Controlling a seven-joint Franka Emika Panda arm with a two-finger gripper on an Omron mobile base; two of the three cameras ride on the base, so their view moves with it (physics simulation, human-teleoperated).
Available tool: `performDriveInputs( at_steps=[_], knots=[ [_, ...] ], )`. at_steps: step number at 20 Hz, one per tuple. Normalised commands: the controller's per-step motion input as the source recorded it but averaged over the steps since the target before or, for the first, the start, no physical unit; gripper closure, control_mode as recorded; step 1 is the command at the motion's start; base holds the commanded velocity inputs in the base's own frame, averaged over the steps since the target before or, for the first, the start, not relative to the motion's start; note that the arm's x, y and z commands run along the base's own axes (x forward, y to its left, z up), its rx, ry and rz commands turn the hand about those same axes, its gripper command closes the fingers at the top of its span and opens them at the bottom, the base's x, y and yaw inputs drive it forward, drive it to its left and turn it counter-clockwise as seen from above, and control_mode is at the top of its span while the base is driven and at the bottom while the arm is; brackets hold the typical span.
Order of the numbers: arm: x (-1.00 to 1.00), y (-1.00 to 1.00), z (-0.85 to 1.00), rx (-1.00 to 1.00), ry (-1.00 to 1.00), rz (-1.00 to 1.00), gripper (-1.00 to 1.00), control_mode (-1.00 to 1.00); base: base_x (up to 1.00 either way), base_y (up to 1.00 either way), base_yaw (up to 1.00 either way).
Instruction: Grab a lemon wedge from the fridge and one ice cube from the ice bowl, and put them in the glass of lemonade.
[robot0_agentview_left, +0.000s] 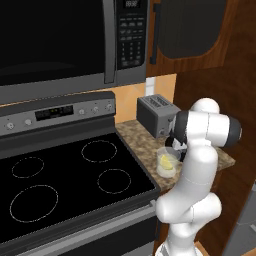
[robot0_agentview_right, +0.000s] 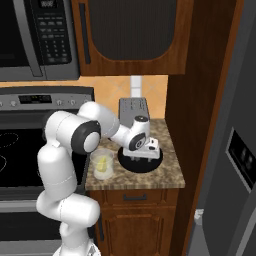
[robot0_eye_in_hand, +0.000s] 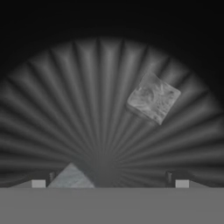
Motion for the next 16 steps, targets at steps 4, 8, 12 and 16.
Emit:
performDriveInputs(
  at_steps=[4, 8, 12, 16],
  knots=[
    [0.00, 0.00, 0.00, 0.00, 0.00, 0.00, 1.00, -1.00, 0.00, 0.00, 0.00],
    [0.00, 0.00, 0.00, 0.00, 0.00, 0.00, 1.00, -1.00, 0.00, 0.00, 0.00],
    [0.00, 0.00, 0.00, 0.00, 0.00, 0.00, 1.00, -1.00, 0.00, 0.00, 0.00],
    [0.00, 0.00, 0.00, -0.01, 0.01, 0.00, 1.00, -1.00, 0.00, 0.00, 0.00]
  ],
)
